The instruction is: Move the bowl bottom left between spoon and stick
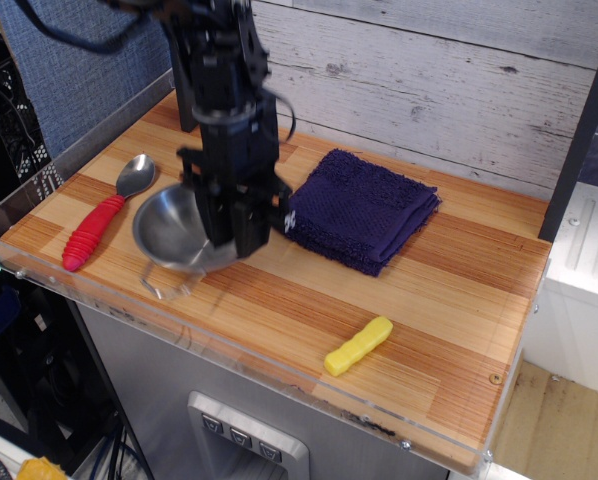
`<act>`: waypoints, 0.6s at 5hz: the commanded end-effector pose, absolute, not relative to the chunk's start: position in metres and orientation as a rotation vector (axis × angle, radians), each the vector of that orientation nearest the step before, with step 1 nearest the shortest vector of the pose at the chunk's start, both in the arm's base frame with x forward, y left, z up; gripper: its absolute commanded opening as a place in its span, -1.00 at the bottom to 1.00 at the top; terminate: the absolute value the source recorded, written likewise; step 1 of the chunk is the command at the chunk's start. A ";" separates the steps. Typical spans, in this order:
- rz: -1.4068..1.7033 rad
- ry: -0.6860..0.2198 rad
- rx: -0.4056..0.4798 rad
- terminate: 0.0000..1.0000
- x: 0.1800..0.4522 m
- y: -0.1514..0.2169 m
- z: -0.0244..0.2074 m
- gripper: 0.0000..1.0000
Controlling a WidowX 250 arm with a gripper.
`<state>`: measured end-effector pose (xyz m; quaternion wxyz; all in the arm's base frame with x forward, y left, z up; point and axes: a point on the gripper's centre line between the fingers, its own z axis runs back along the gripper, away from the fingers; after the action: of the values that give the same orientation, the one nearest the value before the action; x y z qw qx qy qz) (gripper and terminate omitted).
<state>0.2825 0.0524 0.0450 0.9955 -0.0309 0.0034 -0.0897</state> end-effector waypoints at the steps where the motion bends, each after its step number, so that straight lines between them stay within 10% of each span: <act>1: -0.106 -0.169 -0.077 -1.00 0.254 0.034 0.154 1.00; 3: -0.026 -0.195 -0.013 -1.00 0.210 0.020 0.237 1.00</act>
<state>0.2102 0.0219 0.2243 0.9967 -0.0113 -0.0792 -0.0126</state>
